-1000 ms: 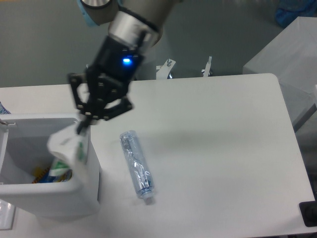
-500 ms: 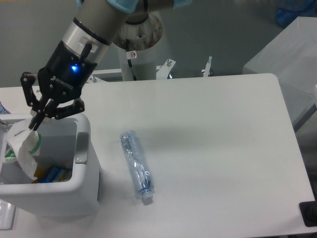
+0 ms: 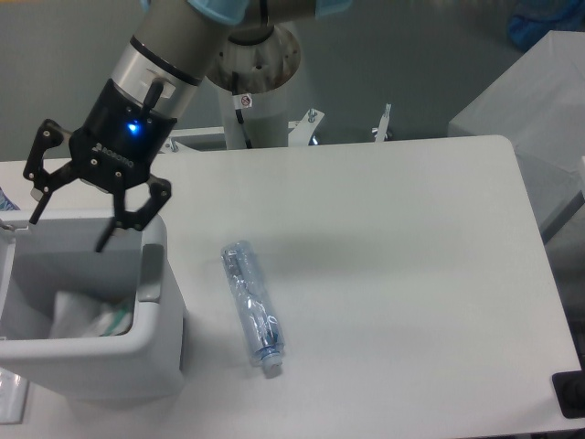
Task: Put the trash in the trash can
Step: 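Open the gripper to drop the wrapper into the bin, then move the gripper over the clear plastic bottle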
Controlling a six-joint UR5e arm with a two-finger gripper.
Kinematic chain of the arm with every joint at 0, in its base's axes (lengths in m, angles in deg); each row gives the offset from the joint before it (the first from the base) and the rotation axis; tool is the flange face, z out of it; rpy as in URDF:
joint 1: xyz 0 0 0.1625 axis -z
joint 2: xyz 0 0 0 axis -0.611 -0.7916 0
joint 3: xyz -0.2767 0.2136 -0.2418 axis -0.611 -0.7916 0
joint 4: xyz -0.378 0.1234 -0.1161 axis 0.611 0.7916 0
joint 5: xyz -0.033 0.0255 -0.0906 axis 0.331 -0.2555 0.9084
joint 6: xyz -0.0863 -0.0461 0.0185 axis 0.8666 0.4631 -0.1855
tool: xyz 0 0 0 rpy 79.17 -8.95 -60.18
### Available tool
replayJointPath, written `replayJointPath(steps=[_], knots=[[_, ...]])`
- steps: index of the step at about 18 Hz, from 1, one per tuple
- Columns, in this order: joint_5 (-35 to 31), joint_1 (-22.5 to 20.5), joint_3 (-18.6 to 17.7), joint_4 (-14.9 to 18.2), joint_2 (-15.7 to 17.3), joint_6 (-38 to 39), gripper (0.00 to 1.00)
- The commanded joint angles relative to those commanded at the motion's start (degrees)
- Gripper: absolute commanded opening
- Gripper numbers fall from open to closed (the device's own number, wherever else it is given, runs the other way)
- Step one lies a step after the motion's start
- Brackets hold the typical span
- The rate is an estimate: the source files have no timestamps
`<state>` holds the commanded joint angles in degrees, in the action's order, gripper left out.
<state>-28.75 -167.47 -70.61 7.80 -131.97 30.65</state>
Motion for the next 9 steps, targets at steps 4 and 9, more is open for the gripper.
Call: replayJointPath(steps=[4,9], knots=[[-4.5,-5.9,-0.4,0.1,-1.9,0.6,1.0],[-5.4,-11.4,-1.3,0.1,-6.0,2.4,1.0]])
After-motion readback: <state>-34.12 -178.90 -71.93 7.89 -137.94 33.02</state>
